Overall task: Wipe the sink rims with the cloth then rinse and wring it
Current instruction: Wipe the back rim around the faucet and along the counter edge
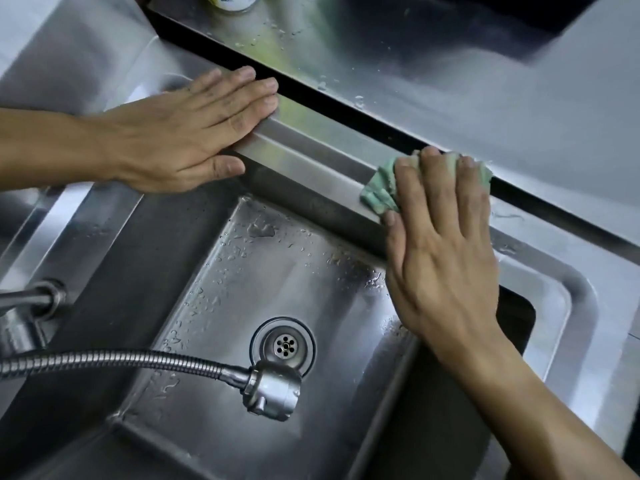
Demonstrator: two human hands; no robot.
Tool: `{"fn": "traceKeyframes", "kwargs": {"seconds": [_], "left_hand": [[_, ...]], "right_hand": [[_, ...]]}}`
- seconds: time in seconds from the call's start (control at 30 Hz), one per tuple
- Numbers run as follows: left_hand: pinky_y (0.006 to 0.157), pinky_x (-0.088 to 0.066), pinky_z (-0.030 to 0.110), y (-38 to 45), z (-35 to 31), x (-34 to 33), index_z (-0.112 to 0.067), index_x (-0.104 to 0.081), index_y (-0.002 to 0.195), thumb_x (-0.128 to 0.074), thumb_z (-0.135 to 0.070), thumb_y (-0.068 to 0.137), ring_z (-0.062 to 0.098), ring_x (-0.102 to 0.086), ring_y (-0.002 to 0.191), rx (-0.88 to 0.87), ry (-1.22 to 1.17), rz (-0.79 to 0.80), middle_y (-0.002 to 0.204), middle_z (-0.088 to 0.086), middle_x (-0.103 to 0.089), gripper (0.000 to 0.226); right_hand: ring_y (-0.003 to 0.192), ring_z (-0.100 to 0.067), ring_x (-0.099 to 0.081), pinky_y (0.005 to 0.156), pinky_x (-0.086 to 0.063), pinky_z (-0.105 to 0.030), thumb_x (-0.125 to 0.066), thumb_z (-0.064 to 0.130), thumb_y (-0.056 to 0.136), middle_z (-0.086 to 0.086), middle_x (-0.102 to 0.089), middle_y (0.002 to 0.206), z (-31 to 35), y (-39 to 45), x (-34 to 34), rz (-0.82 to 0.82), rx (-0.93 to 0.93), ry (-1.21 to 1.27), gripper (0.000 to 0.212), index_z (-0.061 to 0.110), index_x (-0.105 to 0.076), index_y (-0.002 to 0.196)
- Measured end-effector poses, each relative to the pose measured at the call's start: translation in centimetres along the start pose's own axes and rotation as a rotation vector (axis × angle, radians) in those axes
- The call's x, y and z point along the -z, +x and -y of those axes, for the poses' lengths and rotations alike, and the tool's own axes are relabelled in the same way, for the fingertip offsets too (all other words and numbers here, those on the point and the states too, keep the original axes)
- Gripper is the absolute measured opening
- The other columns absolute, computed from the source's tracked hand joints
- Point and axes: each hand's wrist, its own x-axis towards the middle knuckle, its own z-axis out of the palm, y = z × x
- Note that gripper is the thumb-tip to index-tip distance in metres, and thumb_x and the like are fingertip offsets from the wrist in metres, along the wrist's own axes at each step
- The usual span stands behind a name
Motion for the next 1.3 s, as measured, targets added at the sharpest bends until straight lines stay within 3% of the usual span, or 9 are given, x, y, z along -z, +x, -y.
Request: {"fn": "traceKeyframes", "kwargs": {"seconds": [0.1, 0.3, 0.47, 0.6, 0.8, 0.93, 1.07, 1.17, 1.3], "left_hand": [[0.129, 0.005, 0.036, 3.6, -2.1, 0.8, -0.012, 0.003, 0.164, -0.013, -0.055, 0.108, 0.023, 0.009, 0.160, -0.069, -0.005, -0.041, 0.172, 0.007, 0.009, 0.072], [0.129, -0.006, 0.051, 5.6, -3.2, -0.6, -0.008, -0.016, 0.163, -0.017, -0.047, 0.109, 0.032, -0.005, 0.159, -0.068, 0.043, -0.164, 0.171, 0.013, -0.012, 0.067], [0.129, -0.007, 0.052, 5.7, -2.9, -0.8, -0.006, -0.019, 0.163, -0.017, -0.044, 0.109, 0.034, -0.007, 0.159, -0.086, 0.048, -0.188, 0.169, 0.013, -0.013, 0.066], [0.128, -0.008, 0.053, 5.7, -3.3, -0.6, -0.006, -0.019, 0.162, -0.017, -0.043, 0.108, 0.036, -0.008, 0.158, -0.073, 0.055, -0.188, 0.169, 0.015, -0.016, 0.066], [0.129, -0.005, 0.049, 5.6, -4.0, 0.1, -0.006, -0.013, 0.163, -0.017, -0.044, 0.108, 0.033, -0.004, 0.159, -0.035, 0.062, -0.131, 0.170, 0.015, -0.010, 0.067], [0.129, 0.004, 0.042, 5.3, -4.6, 0.3, -0.006, -0.002, 0.163, -0.018, -0.048, 0.107, 0.025, 0.009, 0.159, 0.067, 0.037, -0.111, 0.171, 0.012, 0.003, 0.073], [0.129, 0.006, 0.037, 4.8, -3.6, 1.1, -0.013, 0.006, 0.164, -0.015, -0.055, 0.106, 0.019, 0.015, 0.158, 0.051, -0.015, 0.022, 0.172, 0.005, 0.012, 0.075], [0.129, 0.006, 0.036, 3.4, -1.8, 1.8, -0.016, 0.012, 0.163, -0.012, -0.062, 0.104, 0.017, 0.017, 0.158, 0.086, -0.024, 0.090, 0.171, 0.003, 0.017, 0.078], [0.129, 0.002, 0.044, 0.1, 0.4, 1.3, -0.016, 0.014, 0.162, -0.011, -0.067, 0.101, 0.018, 0.019, 0.157, 0.286, -0.032, 0.112, 0.172, 0.005, 0.016, 0.083]], "right_hand": [[0.155, -0.046, -0.018, 0.127, -0.011, -0.057, -0.032, 0.031, 0.110, -0.020, -0.029, 0.166, 2.1, 1.7, -0.7, -0.051, -0.041, 0.008, 0.054, 0.006, -0.036, 0.158], [0.155, -0.042, -0.021, 0.128, -0.014, -0.052, -0.034, 0.030, 0.111, -0.016, -0.032, 0.165, 2.8, 3.4, -1.5, -0.044, 0.083, 0.071, 0.051, 0.009, -0.039, 0.157], [0.156, -0.045, -0.015, 0.127, -0.013, -0.055, -0.031, 0.029, 0.110, -0.019, -0.023, 0.168, -4.0, -3.2, 1.3, 0.020, -0.149, -0.011, 0.054, 0.009, -0.030, 0.160], [0.152, -0.051, -0.019, 0.125, -0.010, -0.061, -0.036, 0.028, 0.109, -0.026, -0.028, 0.164, -2.6, -2.0, 0.8, -0.017, -0.235, 0.000, 0.054, 0.002, -0.035, 0.157], [0.151, -0.050, -0.024, 0.124, -0.016, -0.061, -0.035, 0.027, 0.109, -0.025, -0.036, 0.161, 5.1, 3.9, -1.8, -0.064, -0.041, 0.081, 0.053, 0.001, -0.040, 0.154], [0.155, -0.044, -0.020, 0.127, -0.015, -0.055, -0.033, 0.030, 0.111, -0.017, -0.029, 0.167, 0.3, 1.9, -0.8, -0.005, 0.179, 0.085, 0.052, 0.008, -0.036, 0.159], [0.156, -0.043, -0.018, 0.125, -0.020, -0.057, -0.033, 0.029, 0.111, -0.017, -0.025, 0.168, -6.0, -1.8, 1.8, 0.084, 0.243, -0.003, 0.054, 0.009, -0.029, 0.161], [0.154, -0.047, -0.020, 0.125, -0.018, -0.059, -0.038, 0.028, 0.108, -0.021, -0.027, 0.166, -5.5, -1.5, 2.0, 0.096, 0.230, -0.021, 0.056, 0.005, -0.031, 0.159], [0.154, -0.049, -0.018, 0.126, -0.014, -0.058, -0.034, 0.032, 0.109, -0.023, -0.024, 0.167, -1.5, 1.5, 0.3, 0.081, 0.310, -0.038, 0.059, 0.003, -0.028, 0.160]]}}
